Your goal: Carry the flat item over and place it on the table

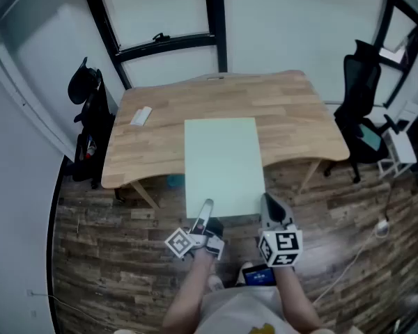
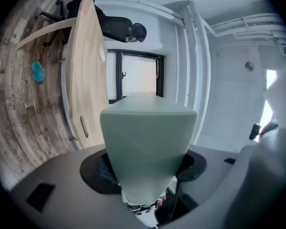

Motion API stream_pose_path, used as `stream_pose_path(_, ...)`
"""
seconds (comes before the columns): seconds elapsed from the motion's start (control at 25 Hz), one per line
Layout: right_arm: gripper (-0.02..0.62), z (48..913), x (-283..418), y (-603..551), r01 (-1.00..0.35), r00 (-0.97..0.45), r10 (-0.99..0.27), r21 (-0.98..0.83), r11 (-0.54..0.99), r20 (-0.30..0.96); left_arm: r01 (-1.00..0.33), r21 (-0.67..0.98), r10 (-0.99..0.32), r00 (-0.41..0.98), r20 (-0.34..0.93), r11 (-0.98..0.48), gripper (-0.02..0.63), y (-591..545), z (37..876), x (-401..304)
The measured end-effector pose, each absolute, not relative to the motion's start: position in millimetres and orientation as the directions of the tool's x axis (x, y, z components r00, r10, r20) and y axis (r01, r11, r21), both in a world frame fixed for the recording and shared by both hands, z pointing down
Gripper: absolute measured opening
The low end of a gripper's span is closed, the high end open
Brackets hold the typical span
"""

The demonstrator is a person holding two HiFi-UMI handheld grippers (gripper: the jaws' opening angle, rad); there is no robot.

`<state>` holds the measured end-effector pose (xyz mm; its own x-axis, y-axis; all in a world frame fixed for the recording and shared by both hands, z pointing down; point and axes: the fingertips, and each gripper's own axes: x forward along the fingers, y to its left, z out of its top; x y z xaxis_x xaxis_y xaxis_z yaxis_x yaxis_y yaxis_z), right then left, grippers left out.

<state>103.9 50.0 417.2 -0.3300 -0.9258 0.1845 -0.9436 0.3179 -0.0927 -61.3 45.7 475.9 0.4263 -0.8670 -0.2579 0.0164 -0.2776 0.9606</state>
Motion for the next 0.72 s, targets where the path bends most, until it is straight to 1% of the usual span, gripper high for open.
stream_pose_path(0.72, -0.003, 419.1, 110.6, 49.0, -0.93, -0.364, -0.914, -0.125, 0.345, 0.178, 0.011, 0.957, -0.871, 0.41, -0.27, -0.291, 0.287, 41.3, 471.4, -59.0)
